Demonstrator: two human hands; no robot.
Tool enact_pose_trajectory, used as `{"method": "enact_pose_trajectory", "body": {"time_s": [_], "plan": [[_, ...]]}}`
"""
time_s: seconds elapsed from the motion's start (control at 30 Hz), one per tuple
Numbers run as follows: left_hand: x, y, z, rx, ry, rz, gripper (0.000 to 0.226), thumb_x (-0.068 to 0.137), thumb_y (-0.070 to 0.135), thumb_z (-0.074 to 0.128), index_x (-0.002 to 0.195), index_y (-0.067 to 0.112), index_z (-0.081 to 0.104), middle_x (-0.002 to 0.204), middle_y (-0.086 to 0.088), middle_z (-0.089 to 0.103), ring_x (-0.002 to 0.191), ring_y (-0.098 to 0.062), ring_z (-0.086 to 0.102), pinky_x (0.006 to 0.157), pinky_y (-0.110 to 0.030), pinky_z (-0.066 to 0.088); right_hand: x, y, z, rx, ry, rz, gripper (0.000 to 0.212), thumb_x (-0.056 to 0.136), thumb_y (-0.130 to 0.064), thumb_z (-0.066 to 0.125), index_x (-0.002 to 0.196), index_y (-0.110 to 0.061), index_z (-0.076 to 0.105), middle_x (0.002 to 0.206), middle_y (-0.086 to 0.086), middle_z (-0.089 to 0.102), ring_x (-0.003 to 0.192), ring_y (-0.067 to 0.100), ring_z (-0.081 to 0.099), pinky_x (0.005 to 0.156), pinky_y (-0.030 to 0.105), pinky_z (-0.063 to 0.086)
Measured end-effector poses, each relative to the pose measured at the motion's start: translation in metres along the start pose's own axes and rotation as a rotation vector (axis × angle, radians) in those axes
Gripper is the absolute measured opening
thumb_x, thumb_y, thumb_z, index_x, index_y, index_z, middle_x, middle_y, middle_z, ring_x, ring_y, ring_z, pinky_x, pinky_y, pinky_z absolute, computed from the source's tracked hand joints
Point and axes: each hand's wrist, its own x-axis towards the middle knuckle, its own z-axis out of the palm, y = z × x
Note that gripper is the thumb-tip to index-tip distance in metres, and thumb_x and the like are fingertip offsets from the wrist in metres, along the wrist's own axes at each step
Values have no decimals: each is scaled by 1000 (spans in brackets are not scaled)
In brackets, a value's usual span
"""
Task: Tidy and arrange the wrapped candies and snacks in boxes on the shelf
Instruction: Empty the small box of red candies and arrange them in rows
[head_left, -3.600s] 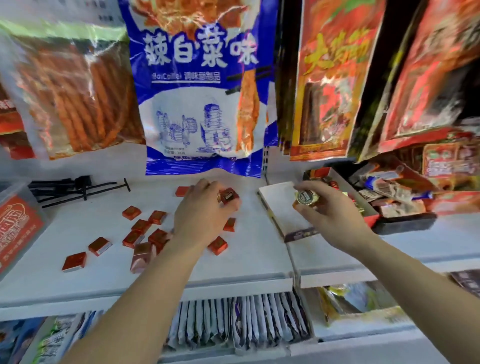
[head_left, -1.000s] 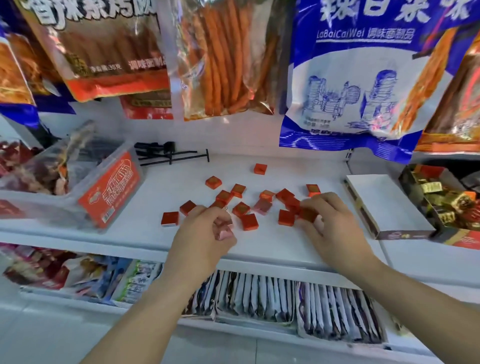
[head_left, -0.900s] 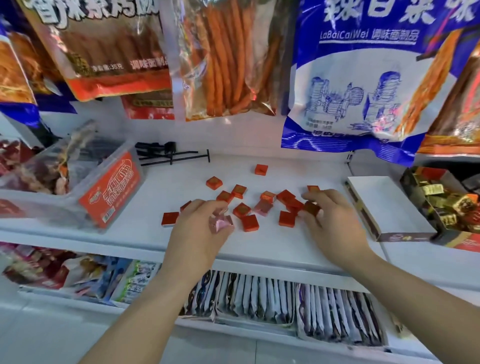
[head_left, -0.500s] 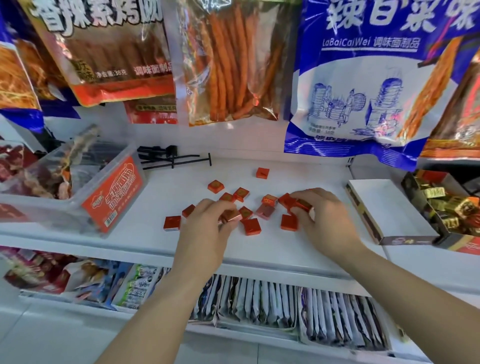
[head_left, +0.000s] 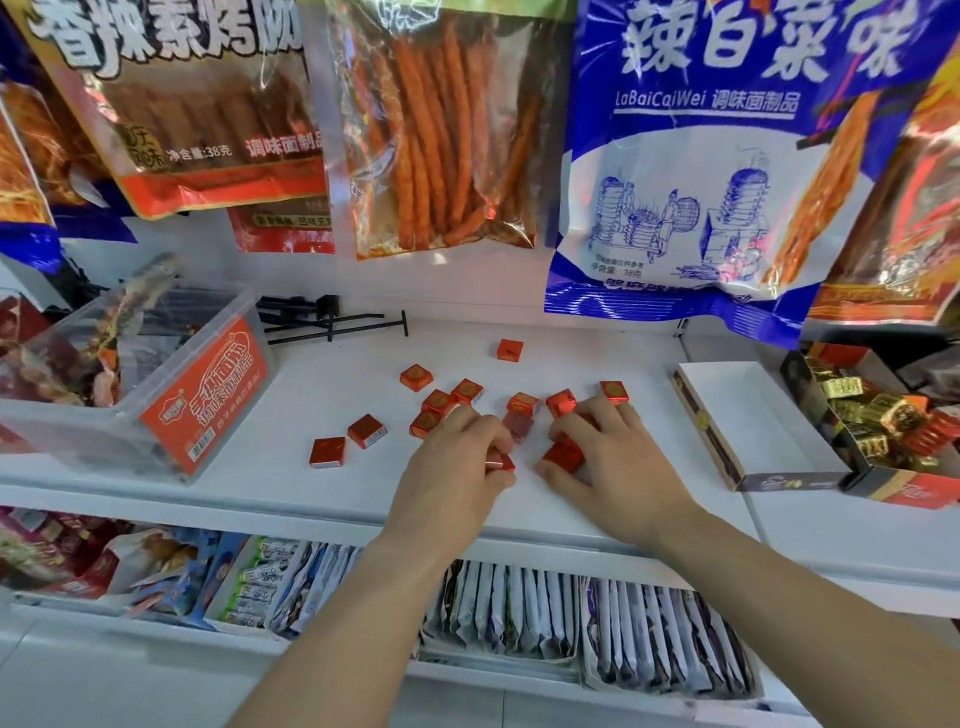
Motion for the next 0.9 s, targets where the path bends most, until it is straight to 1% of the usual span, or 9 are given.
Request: {"method": "enact_pose_trajectory", "body": {"time_s": [0.13, 0.27, 0.33, 0.5, 0.6, 0.67, 0.77, 0.83, 0.9], "plan": [[-2, 0, -3, -3, -19, -1, 22, 88, 27, 71, 108, 27, 60, 113, 11, 49, 98, -10, 54, 84, -25, 45, -3, 1, -4, -23, -11, 16, 43, 84, -64, 49, 110, -32, 61, 113, -6, 50, 109, 21, 45, 88, 35, 47], [-2, 1, -4, -32, -19, -31, 22, 86, 24, 73, 106, 25, 64, 110, 11, 50, 94, -11, 54, 85, -28, 47, -7, -1, -10, -36, -3, 20, 36, 81, -60, 53, 91, -26, 59, 90, -9, 47, 91, 19, 52, 70, 31, 45], [-2, 4, -3, -65, -3, -41, 22, 84, 24, 75, 104, 25, 65, 107, 12, 50, 93, -10, 55, 85, -27, 48, -10, 3, -17, -27, 9, 33, 34, 79, -59, 55, 87, -26, 59, 87, -9, 47, 87, 18, 53, 66, 30, 45], [2, 29, 7, -192, 16, -14, 22, 81, 23, 79, 97, 30, 66, 100, 13, 56, 91, -6, 56, 85, -21, 47, -20, 44, -63, 27, 238, 171, 31, 79, -51, 68, 90, -23, 64, 90, -4, 54, 83, 16, 51, 68, 31, 49], [8, 54, 21, -291, 2, 5, 24, 78, 19, 82, 92, 31, 67, 95, 17, 60, 86, 1, 60, 79, -12, 47, -28, 86, -86, -35, 312, 338, 37, 81, -55, 65, 94, -21, 65, 93, -1, 56, 87, 21, 56, 67, 33, 52], [14, 74, 31, -352, 2, 2, 24, 77, 17, 83, 93, 29, 68, 94, 18, 61, 86, 2, 61, 77, -8, 45, -34, 105, -92, -49, 219, 451, 47, 82, -62, 60, 107, -23, 64, 106, 1, 57, 98, 25, 59, 75, 36, 55], [28, 105, 46, -426, -2, 8, 24, 78, 17, 82, 96, 26, 70, 94, 16, 64, 85, 7, 61, 75, -6, 44, -40, 116, -100, -39, 43, 446, 69, 83, -68, 59, 138, -29, 49, 139, 1, 49, 121, 27, 54, 95, 42, 53], [43, 126, 55, -474, 14, 26, 24, 77, 16, 82, 96, 25, 71, 96, 13, 64, 86, 5, 62, 77, -8, 47, -45, 123, -109, 46, 126, 405, 61, 89, -53, 62, 142, -26, 46, 140, 1, 49, 122, 24, 54, 97, 37, 50], [63, 149, 66, -461, 13, 55, 24, 77, 19, 82, 96, 25, 69, 100, 9, 63, 91, -4, 63, 80, -15, 49, -54, 132, -118, 133, 255, 387, 44, 94, -26, 60, 137, -22, 53, 133, 1, 56, 119, 21, 56, 95, 30, 46]]}}
